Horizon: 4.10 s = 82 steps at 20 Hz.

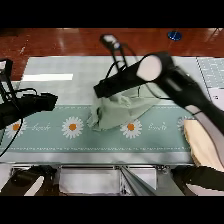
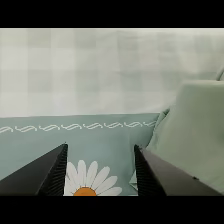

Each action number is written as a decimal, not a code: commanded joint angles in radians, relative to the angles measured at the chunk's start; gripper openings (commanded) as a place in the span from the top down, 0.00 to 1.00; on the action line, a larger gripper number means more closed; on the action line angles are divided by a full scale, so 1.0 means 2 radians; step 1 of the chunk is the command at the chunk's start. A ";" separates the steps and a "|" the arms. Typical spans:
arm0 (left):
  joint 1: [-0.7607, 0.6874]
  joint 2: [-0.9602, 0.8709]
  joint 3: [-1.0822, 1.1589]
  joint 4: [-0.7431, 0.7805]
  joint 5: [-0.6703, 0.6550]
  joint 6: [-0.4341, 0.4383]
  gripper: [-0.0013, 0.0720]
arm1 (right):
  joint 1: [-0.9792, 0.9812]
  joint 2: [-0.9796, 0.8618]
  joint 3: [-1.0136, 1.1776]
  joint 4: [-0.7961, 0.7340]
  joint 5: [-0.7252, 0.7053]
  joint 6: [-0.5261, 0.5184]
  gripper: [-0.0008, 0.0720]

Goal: Fold the shirts.

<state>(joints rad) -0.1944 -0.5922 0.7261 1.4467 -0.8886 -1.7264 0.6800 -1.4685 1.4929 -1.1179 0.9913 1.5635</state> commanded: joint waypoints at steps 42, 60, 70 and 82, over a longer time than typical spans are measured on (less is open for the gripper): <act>0.053 -0.381 -0.024 -0.501 0.002 0.294 0.96 | -0.458 -0.125 -0.175 0.215 -0.001 -0.113 0.43; 0.209 -0.141 0.190 -0.541 -0.076 0.252 0.96 | -0.436 0.154 0.060 0.107 0.108 -0.095 0.96; 0.374 0.003 0.325 -0.368 -0.144 0.204 0.96 | -0.516 0.388 0.126 -0.040 0.163 -0.047 0.96; 0.152 0.073 0.230 -0.060 -0.247 0.124 0.96 | -0.491 0.502 -0.033 -0.027 0.303 -0.009 0.96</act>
<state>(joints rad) 0.1741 -0.4606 1.2797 1.2396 -1.3235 -1.4487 -0.3130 -0.5133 1.5734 -1.2160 1.5349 1.5246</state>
